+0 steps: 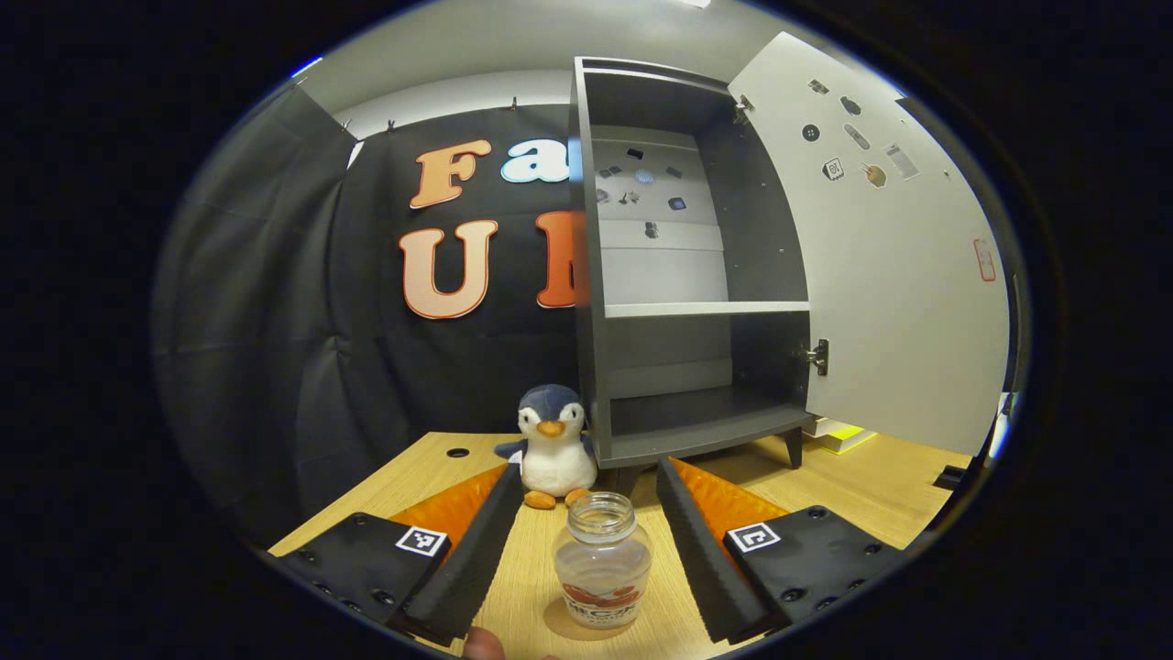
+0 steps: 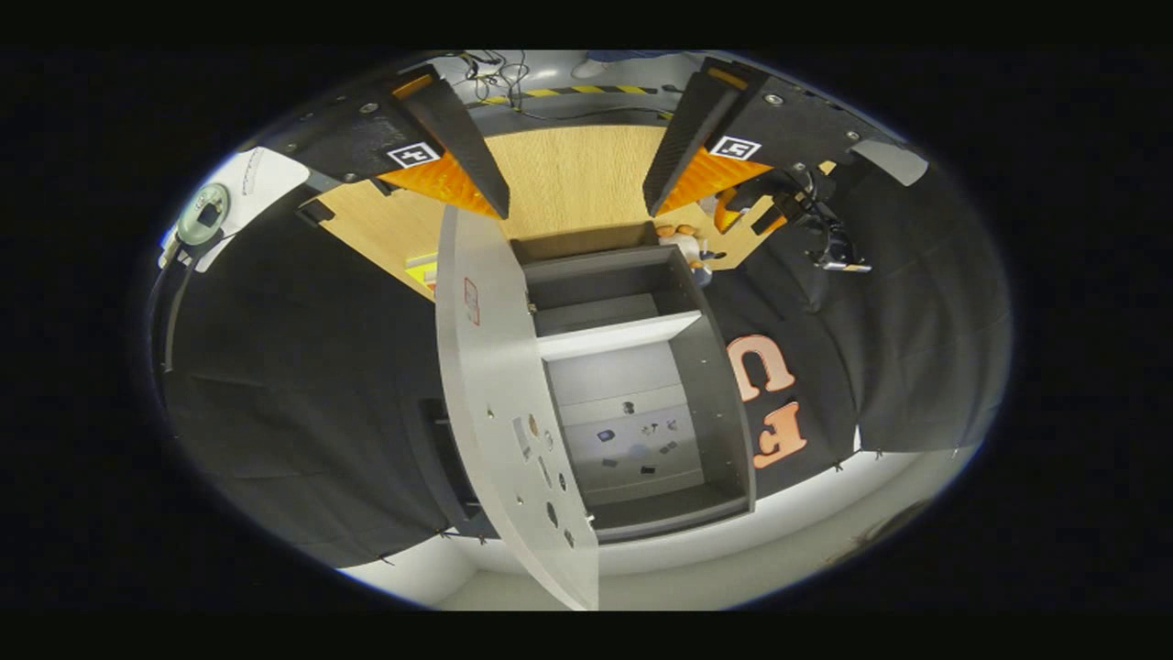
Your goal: Open the cabinet door with the right hand, grasp the bottle in the cabinet with the left hand and place it on the coaster, then close the cabinet door with the right hand.
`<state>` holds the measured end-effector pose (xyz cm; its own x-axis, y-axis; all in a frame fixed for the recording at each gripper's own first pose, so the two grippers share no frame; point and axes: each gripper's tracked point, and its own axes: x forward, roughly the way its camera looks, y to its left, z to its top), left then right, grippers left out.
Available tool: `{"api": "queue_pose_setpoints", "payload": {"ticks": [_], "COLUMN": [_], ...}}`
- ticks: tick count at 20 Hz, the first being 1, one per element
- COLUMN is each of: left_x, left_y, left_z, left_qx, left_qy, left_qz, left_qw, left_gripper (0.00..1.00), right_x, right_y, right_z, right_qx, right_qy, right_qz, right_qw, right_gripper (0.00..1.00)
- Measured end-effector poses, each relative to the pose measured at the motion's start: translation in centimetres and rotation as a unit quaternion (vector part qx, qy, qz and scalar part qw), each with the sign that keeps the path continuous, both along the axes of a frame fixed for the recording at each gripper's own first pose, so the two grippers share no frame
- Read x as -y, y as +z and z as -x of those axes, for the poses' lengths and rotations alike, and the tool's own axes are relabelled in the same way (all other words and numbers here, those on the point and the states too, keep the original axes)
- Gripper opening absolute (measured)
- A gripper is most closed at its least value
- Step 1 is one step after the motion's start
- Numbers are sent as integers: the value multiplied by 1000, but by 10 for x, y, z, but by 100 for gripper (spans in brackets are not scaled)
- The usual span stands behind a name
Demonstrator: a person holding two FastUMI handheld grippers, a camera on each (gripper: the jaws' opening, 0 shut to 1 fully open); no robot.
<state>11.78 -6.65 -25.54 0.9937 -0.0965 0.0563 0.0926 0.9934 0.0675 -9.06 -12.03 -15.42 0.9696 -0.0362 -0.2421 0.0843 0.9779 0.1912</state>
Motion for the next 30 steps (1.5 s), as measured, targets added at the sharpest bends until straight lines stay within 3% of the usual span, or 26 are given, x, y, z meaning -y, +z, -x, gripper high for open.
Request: {"api": "queue_pose_setpoints", "payload": {"ticks": [7,10,16,20,22,25,30], "left_x": [24,25,33,36,36,34,19], "left_y": [80,117,156,171,180,188,195], "left_z": [36,53,82,97,101,102,109], "left_qx": [-2,2,-16,-19,-10,-1,4], "left_qy": [-21,-12,3,5,6,9,22], "left_qz": [15,5,24,26,17,-4,4], "left_qw": [1000,1000,1000,999,1000,1000,1000], "left_gripper": [95,95,95,95,95,95,95], "right_x": [40,59,118,163,178,182,171], "right_y": [68,95,129,128,138,138,143], "right_z": [14,18,1,-26,-21,-51,-62], "right_qx": [52,70,113,115,117,117,130], "right_qy": [-22,-29,-45,-52,-38,-14,7], "right_qz": [19,23,29,21,8,0,46], "right_qw": [998,997,992,992,992,993,990], "right_gripper": [91,92,92,93,93,94,93]}}
